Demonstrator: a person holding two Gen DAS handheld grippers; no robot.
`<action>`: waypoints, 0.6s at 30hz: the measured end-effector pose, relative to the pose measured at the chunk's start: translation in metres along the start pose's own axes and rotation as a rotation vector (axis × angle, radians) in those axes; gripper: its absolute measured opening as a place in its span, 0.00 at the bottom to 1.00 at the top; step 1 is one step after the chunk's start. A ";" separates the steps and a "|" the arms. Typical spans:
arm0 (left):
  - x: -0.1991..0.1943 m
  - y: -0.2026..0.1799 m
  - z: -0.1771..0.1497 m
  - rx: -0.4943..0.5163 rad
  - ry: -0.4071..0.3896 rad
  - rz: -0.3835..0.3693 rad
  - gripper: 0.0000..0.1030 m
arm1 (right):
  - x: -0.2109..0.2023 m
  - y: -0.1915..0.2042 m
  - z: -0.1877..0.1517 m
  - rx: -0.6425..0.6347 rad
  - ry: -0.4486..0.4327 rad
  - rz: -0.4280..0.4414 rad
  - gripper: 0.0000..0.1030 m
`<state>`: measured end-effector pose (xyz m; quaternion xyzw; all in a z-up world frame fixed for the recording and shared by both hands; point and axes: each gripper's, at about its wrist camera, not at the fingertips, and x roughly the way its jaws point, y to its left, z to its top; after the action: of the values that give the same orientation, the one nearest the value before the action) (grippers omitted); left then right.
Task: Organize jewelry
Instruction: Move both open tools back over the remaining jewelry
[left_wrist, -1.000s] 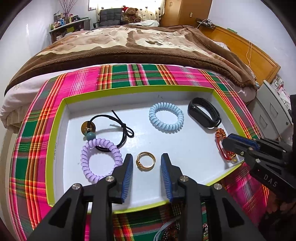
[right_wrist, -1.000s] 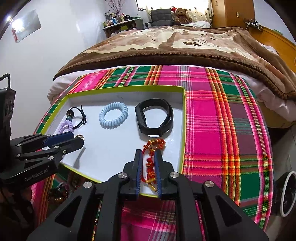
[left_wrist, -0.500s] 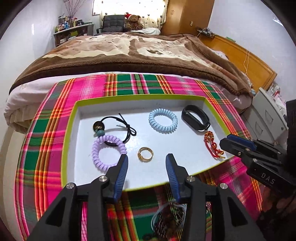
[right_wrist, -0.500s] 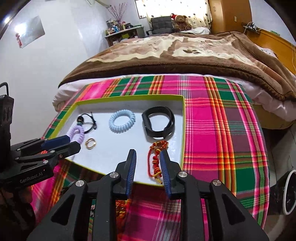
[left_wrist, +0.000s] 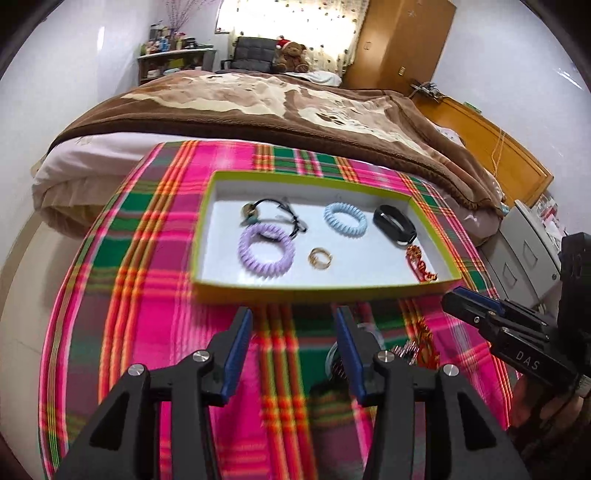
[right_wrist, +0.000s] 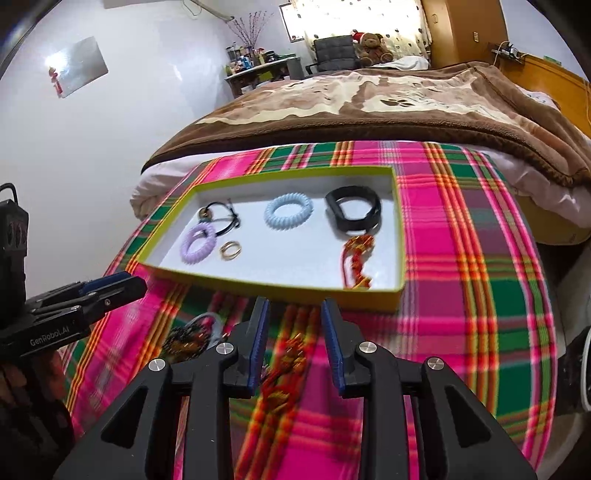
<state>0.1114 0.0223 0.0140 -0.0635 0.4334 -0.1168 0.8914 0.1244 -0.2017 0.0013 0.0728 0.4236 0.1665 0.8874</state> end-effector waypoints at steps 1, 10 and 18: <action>-0.003 0.003 -0.004 -0.008 -0.002 0.000 0.47 | 0.001 0.002 -0.003 0.001 0.006 0.009 0.29; -0.017 0.026 -0.030 -0.059 0.003 0.010 0.47 | 0.012 0.027 -0.011 -0.020 0.038 0.062 0.30; -0.018 0.034 -0.041 -0.067 0.019 -0.007 0.47 | 0.037 0.047 -0.005 -0.053 0.092 0.052 0.30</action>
<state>0.0736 0.0592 -0.0052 -0.0937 0.4452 -0.1059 0.8842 0.1312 -0.1450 -0.0157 0.0525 0.4573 0.2040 0.8640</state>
